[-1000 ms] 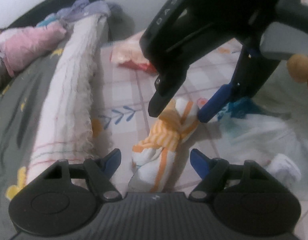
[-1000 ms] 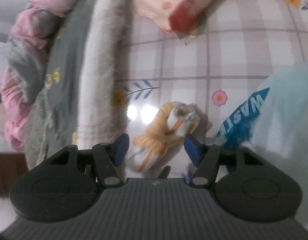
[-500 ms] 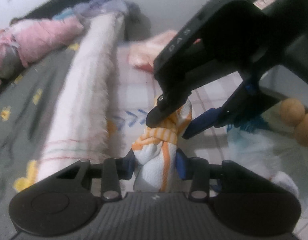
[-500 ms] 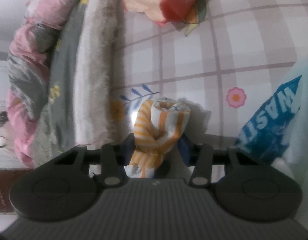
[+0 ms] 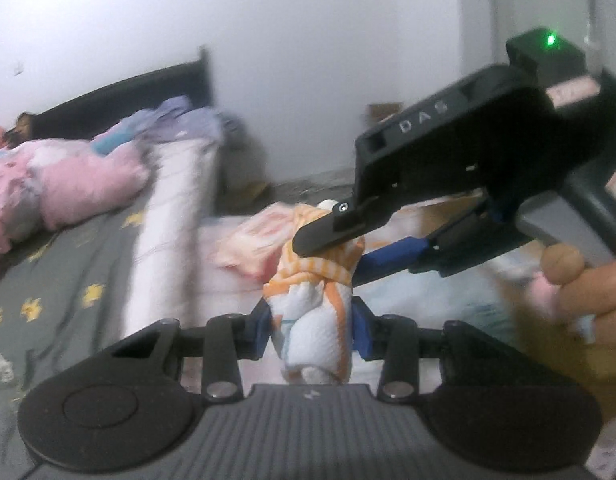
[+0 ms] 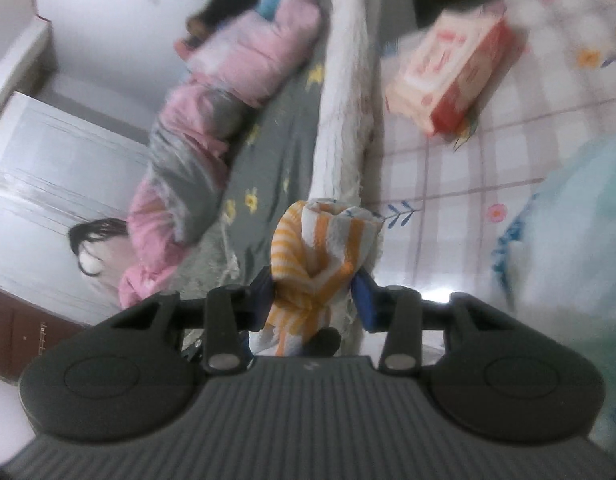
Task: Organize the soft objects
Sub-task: 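Carry the orange-striped cloth with the right tool into the box and open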
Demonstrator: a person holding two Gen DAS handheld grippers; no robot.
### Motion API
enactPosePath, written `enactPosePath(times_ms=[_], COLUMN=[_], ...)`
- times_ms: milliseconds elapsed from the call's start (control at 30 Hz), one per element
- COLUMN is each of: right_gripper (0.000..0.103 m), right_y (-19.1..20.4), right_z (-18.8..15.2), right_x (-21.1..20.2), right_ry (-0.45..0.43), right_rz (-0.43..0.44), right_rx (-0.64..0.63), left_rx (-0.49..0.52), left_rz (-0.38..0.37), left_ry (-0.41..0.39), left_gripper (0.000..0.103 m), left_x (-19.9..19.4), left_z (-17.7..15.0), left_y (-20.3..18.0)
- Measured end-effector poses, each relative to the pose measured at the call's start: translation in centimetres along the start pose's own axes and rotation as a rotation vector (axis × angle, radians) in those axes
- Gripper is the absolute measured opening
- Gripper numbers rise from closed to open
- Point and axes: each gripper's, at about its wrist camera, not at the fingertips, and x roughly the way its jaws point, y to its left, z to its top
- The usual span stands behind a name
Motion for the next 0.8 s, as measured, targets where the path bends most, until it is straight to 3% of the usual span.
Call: enactPosePath(times_ms=[200,367,567,667,800], right_gripper=[0.039,0.038,0.038,0.038,0.038], right_y=[-3.7,-8.3,-13.0,-14.4,-16.6], right_z=[-2.5,-4.8,-7.2,-8.1,-8.7], right_x=[-10.2,-17.2,-22.0,-22.5,-22.7], right_ry=[-0.104,-0.183,-0.239,-0.217,-0.142], right_rz=[-0.023,-0.087,-0.201,-0.273,-0.290], right_rx=[0.023,0.069,0.073,0.031,0.002], left_rx=[0.019,0.049,0.108,0.075,0.050], left_rz=[-0.200,-0.367,-0.475,-0.536,-0.563], left_ry=[-0.021,0.006,0.078,0.148,0.193], left_gripper=[0.043,0.049,0.052,0.052,0.054], left_x=[-1.3,-0.2,2.2,3.9,4.7], left_z=[0.5,0.1,-0.9,-1.5,-2.3], left_y=[-7.4,-13.3,-19.4,-20.0,-19.1])
